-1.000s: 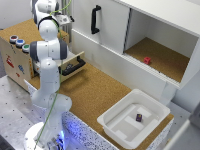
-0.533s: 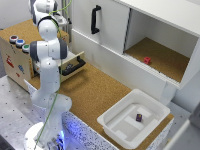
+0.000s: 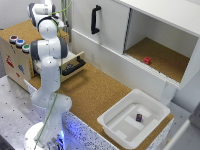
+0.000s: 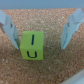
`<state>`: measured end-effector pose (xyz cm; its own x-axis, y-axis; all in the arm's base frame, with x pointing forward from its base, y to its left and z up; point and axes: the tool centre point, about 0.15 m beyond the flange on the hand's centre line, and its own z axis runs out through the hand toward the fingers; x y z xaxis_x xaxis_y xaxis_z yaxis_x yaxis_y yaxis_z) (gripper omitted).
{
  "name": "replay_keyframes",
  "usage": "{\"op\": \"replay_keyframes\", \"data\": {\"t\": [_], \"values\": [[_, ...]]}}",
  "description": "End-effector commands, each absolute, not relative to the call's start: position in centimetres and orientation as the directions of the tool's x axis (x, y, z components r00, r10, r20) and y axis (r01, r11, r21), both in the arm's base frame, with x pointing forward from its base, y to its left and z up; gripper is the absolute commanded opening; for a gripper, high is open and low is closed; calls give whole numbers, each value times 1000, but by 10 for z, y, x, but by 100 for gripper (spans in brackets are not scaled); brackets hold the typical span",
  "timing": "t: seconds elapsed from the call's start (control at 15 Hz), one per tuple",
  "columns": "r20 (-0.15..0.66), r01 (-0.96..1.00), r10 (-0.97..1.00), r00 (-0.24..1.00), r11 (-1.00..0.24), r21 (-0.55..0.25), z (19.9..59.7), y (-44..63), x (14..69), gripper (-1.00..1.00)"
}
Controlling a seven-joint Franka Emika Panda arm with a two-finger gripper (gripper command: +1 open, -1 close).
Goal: Place the yellow block in the drawer
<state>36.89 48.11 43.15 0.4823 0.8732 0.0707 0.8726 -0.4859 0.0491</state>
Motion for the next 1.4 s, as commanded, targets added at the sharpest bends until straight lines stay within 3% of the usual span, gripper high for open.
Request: {"op": "replay_keyframes", "data": {"t": [0.0,0.27,0.53,0.73,1.0,1.33], "values": [[77,851,858,507,-513,111,420,468,346,-100],[118,846,844,523,-530,48,429,456,349,-100],[167,823,814,556,-568,28,462,423,348,-100],[161,837,828,537,-546,19,471,381,334,-100],[181,925,910,373,-380,4,449,315,320,-100],[227,996,970,85,-81,-30,415,236,313,-100]]}}
